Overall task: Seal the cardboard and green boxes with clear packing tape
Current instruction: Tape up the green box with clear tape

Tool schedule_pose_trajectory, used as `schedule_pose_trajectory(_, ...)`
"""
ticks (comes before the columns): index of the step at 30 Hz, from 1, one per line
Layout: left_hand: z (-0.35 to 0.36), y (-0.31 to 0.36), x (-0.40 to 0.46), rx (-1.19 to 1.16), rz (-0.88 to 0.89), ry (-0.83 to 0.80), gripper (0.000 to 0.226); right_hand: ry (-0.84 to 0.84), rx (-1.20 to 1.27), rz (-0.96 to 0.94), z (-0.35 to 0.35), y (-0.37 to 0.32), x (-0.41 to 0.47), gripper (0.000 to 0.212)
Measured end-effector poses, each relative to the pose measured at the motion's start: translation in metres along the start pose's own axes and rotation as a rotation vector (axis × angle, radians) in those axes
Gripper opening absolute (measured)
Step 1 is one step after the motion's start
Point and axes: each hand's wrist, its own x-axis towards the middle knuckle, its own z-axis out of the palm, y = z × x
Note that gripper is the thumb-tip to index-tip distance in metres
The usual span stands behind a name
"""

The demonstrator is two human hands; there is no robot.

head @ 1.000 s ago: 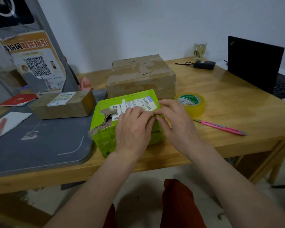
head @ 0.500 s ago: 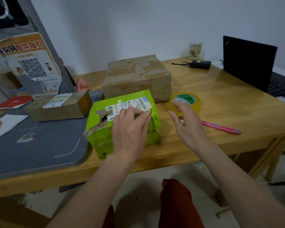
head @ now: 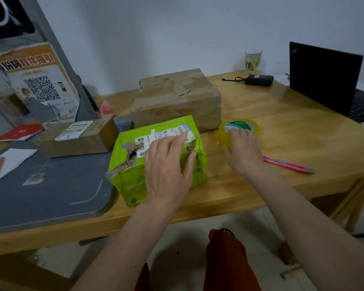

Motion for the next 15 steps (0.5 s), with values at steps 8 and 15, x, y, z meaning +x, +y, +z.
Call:
schedule_pose_trajectory(8, -0.005, 0.019, -0.018, -0.282, 0.156, 0.08, 0.008, 0.039, 0.024, 0.059, -0.005, 0.001, 0.007, 0.054)
schedule_pose_trajectory(15, 0.002, 0.031, -0.046, -0.38, 0.162, -0.031, 0.011, 0.038, -0.089, 0.057, -0.006, 0.005, -0.002, 0.034)
